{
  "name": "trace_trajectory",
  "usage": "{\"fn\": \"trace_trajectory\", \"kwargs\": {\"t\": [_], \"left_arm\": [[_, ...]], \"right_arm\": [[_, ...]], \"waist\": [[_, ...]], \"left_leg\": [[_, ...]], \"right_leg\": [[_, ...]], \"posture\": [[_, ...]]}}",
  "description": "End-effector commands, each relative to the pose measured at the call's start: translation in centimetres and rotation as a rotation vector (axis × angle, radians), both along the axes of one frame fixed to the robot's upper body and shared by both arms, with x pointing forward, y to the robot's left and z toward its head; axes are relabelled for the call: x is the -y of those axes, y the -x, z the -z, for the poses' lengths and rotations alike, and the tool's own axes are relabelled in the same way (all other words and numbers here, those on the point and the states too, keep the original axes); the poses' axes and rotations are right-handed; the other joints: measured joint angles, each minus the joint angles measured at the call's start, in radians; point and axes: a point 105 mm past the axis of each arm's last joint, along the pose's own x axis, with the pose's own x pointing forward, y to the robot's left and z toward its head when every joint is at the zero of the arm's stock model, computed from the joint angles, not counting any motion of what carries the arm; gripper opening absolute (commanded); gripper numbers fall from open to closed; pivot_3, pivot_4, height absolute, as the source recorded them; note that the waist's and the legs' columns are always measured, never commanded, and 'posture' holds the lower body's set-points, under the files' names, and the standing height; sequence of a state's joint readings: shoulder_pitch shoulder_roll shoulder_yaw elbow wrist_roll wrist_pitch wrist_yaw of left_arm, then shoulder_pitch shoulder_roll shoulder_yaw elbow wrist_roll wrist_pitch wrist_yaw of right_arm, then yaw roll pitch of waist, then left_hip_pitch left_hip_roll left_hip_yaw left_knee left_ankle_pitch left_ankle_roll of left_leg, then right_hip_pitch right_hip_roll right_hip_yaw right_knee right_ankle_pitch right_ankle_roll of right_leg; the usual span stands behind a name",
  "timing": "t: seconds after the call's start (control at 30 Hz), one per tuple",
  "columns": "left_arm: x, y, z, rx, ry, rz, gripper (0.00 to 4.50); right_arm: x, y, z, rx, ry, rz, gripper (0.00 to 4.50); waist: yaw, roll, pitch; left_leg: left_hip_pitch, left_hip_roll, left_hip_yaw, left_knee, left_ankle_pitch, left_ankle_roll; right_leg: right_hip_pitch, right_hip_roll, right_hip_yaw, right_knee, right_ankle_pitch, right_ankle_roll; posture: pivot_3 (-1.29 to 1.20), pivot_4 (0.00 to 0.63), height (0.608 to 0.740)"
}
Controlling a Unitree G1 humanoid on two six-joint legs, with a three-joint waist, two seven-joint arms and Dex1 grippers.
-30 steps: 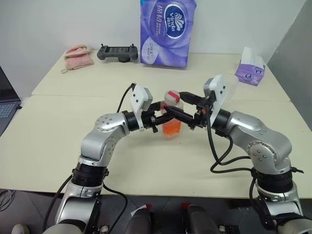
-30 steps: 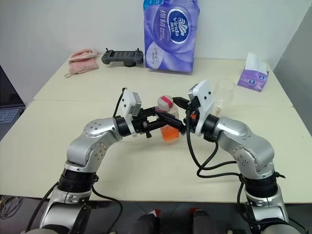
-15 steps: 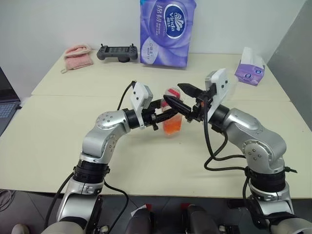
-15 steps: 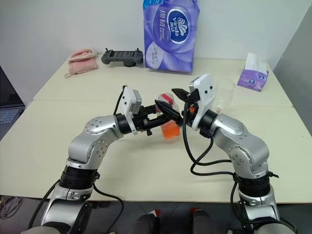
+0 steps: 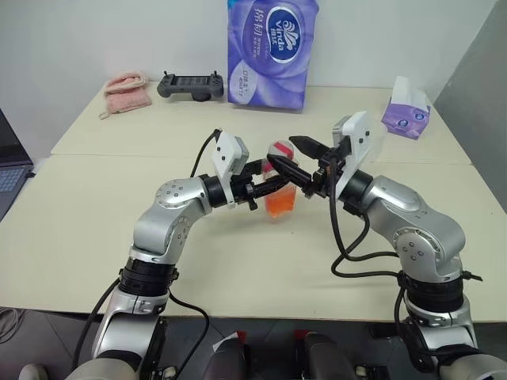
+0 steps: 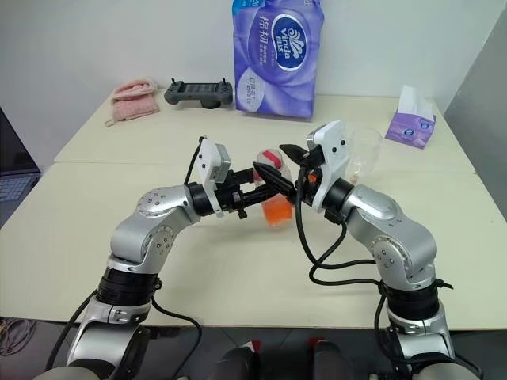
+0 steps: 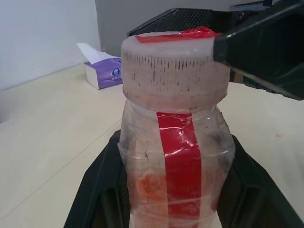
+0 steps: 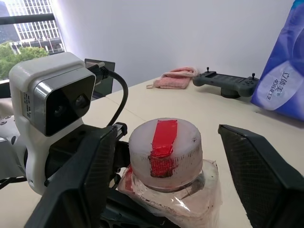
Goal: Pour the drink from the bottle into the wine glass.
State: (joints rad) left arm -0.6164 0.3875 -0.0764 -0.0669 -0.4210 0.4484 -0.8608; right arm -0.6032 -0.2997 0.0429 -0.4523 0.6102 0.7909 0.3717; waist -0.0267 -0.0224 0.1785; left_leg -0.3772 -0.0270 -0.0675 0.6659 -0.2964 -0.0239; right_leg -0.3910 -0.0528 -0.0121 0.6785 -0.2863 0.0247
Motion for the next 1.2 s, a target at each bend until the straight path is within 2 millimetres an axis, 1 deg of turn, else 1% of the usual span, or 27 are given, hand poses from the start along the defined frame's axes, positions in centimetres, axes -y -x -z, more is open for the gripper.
{"fn": "trace_trajectory", "kwargs": {"t": [0.03, 0.07, 0.27, 0.33, 0.43, 0.5, 0.57, 0.63, 0.73, 0.8, 0.83, 0.93, 1.0, 1.1, 1.13, 1.2], "left_arm": [[0.2, 0.4, -1.8, 0.071, 0.022, 0.013, 1.81], [0.2, 0.4, -1.8, 0.070, 0.023, 0.012, 1.81], [0.4, 0.6, -1.8, 0.066, 0.027, 0.025, 1.81], [0.8, 1.2, -2.0, 0.057, 0.031, 0.070, 1.81], [1.6, 3.4, -2.4, 0.050, -0.009, 0.235, 1.81], [1.5, 4.7, -2.9, 0.012, 0.012, 0.330, 1.81], [1.3, 6.2, -2.8, -0.006, -0.013, 0.432, 1.81], [1.1, 6.8, -2.6, 0.002, -0.052, 0.474, 1.81], [0.7, 6.4, -2.8, 0.016, -0.069, 0.455, 1.81], [0.2, 5.6, -2.9, 0.023, -0.066, 0.413, 1.81], [0.0, 5.2, -3.0, 0.028, -0.065, 0.386, 1.81], [-0.4, 4.4, -2.8, 0.039, -0.055, 0.328, 1.81], [-0.8, 3.6, -2.5, 0.031, -0.026, 0.261, 1.81], [-0.8, 3.0, -2.0, 0.036, -0.018, 0.213, 1.81], [-0.8, 2.9, -1.9, 0.037, -0.016, 0.206, 1.81], [-0.7, 2.7, -1.9, 0.038, -0.009, 0.195, 1.81]], "right_arm": [[0.0, 0.6, -1.2, 0.052, -0.026, -0.017, 2.11], [0.1, 0.6, -1.2, 0.052, -0.027, -0.017, 1.80], [-0.1, 0.8, -1.2, 0.061, -0.022, -0.017, 1.79], [-0.3, 0.9, -1.4, 0.075, -0.007, -0.045, 1.79], [-0.3, 1.5, -2.1, 0.112, 0.081, -0.239, 1.79], [-0.1, 2.2, -2.2, 0.108, 0.141, -0.400, 1.79], [0.2, 2.2, -1.8, 0.064, 0.196, -0.537, 1.79], [0.5, 1.5, -1.5, 0.032, 0.237, -0.595, 1.79], [1.1, 0.8, -1.4, 0.020, 0.263, -0.600, 1.79], [2.3, 1.3, -1.8, -0.015, 0.245, -0.596, 2.51], [2.9, 1.7, -1.9, -0.033, 0.238, -0.588, 2.76], [4.4, 2.9, -1.9, -0.067, 0.238, -0.527, 3.78], [4.8, 3.7, -1.1, -0.052, 0.222, -0.418, 3.78], [3.7, 3.2, -1.5, 0.066, 0.154, -0.169, 3.78], [3.3, 3.3, -1.8, 0.085, 0.120, -0.122, 3.78], [2.4, 4.1, -2.1, 0.089, 0.083, -0.114, 3.78]], "waist": [[0.000, 0.000, 0.000], [0.000, 0.000, 0.000], [0.000, 0.000, 0.000], [0.000, 0.000, 0.000], [-0.001, 0.000, 0.001], [-0.002, 0.001, 0.002], [-0.003, 0.001, 0.002], [-0.004, 0.001, 0.002], [-0.003, 0.001, 0.002], [-0.002, 0.001, 0.002], [0.001, 0.001, 0.002], [0.010, 0.000, 0.003], [0.009, 0.000, 0.003], [0.012, 0.000, 0.003], [0.009, 0.000, 0.003], [0.007, 0.001, 0.003]], "left_leg": [[0.000, 0.000, 0.000, 0.000, 0.000, 0.000], [0.000, 0.000, 0.000, 0.000, 0.000, 0.000], [0.000, 0.000, 0.000, 0.000, 0.000, 0.000], [0.000, 0.000, 0.000, 0.000, 0.000, 0.000], [0.000, 0.000, 0.000, 0.000, 0.000, 0.000], [0.000, 0.000, 0.001, 0.000, 0.000, 0.001], [0.000, 0.000, 0.000, 0.000, -0.002, 0.003], [0.001, 0.000, 0.000, -0.001, -0.002, 0.004], [0.001, 0.000, 0.000, -0.001, -0.002, 0.004], [0.000, 0.000, 0.000, 0.000, -0.002, 0.004], [0.000, 0.000, 0.000, 0.001, -0.002, 0.004], [-0.005, 0.000, -0.004, 0.003, 0.000, 0.000], [-0.005, -0.001, -0.003, 0.003, 0.000, 0.000], [-0.005, 0.000, -0.004, 0.000, 0.000, 0.000], [-0.005, 0.000, -0.003, 0.000, 0.000, 0.000], [-0.006, -0.001, 0.000, 0.001, 0.001, -0.001]], "right_leg": [[0.000, 0.000, 0.000, 0.000, 0.000, 0.000], [0.000, 0.000, 0.000, 0.000, 0.000, 0.000], [0.000, 0.000, 0.000, 0.000, 0.000, 0.000], [0.000, 0.000, 0.000, 0.000, 0.000, 0.000], [0.000, 0.000, 0.000, 0.000, 0.000, 0.000], [0.000, 0.000, 0.000, 0.000, 0.000, 0.000], [0.000, 0.001, -0.001, 0.000, 0.000, 0.000], [0.001, 0.001, -0.001, -0.001, 0.000, 0.000], [0.001, 0.001, -0.001, -0.001, 0.000, 0.000], [0.001, 0.000, -0.001, -0.001, 0.000, 0.000], [0.001, 0.000, -0.001, -0.001, 0.000, 0.000], [0.000, -0.001, -0.004, -0.004, 0.000, 0.000], [0.000, -0.001, -0.003, -0.004, 0.000, 0.000], [0.000, -0.001, -0.005, -0.004, 0.000, 0.000], [-0.002, -0.001, -0.003, -0.002, 0.000, 0.000], [-0.006, -0.001, 0.000, 0.001, 0.000, 0.000]], "posture": [[0.00, 0.150, 0.740], [0.00, 0.150, 0.740], [0.00, 0.150, 0.740], [0.00, 0.150, 0.740], [0.00, 0.150, 0.740], [0.00, 0.150, 0.740], [0.00, 0.150, 0.740], [0.00, 0.150, 0.740], [0.00, 0.150, 0.740], [0.00, 0.150, 0.740], [0.00, 0.150, 0.740], [0.00, 0.150, 0.740], [0.00, 0.150, 0.740], [0.00, 0.150, 0.740], [0.00, 0.150, 0.740], [0.00, 0.150, 0.740]]}}
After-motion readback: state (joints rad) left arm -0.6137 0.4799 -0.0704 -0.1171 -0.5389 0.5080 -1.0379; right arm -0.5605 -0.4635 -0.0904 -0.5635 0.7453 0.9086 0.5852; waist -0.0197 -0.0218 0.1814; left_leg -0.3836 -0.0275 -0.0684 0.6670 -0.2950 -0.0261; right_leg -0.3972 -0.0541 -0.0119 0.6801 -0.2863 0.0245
